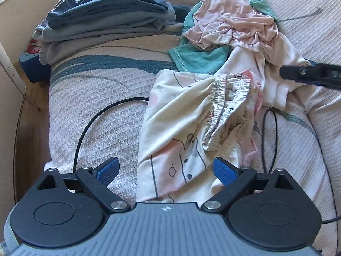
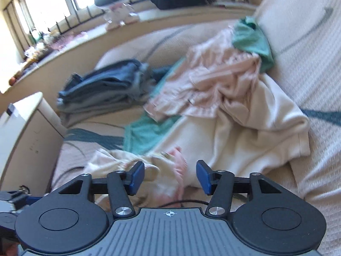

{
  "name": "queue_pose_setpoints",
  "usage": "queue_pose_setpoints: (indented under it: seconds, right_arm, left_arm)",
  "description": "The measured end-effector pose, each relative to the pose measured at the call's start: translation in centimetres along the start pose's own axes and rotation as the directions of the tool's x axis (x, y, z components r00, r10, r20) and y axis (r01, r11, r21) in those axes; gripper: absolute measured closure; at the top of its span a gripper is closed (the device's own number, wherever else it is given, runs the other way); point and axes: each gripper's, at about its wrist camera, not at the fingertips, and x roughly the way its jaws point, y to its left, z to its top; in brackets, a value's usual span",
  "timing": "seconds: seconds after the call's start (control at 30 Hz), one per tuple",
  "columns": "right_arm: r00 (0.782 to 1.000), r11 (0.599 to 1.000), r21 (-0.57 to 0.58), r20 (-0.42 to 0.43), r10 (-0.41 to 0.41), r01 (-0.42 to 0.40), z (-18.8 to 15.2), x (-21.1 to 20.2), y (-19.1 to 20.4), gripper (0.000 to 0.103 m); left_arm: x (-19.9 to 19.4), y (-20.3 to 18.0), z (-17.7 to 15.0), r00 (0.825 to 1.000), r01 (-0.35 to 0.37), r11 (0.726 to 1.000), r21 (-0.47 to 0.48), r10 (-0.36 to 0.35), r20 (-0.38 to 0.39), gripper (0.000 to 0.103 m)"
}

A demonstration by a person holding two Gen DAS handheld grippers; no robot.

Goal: Fold clothes

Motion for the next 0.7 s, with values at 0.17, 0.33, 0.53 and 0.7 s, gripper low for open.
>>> queue_pose_setpoints:
  seconds: [0.17,0.33,0.53,0.7]
  right_arm:
    - [1.0,1.0,-0.023,-0.013,0.02,-0.02,-0.1,0.3,0.7,0.042]
    - [1.0,1.0,-0.001,-0.006,0.019,-0.019,-0.7,0.0,-0.2,0.042]
    - [0.998,0.997,0.039,0.031,0.062,-0.063,-1.0,-0.5,-0.9,0.042]
    - [0.969,0.969,0.009,-0.009,0.246,-0.246,-0.8,0.8,2.6,0.065]
  left_arm:
    - [-0.3,2.3,0.0,1.0,0.015,0.994,-0.105,-0.014,0.014,0.006]
    - [-0.2,4.9,0.1,0.999,0.03,0.973,-0.23,-0.026,0.023,0.006]
    - [-0.4,4.2,0.6,0.996,0.075,0.974,-0.212,-0.063,0.065,0.009]
    - [0.0,1.4,0.1,0.99,0.131,0.986,-0.102,-0.124,0.071,0.035]
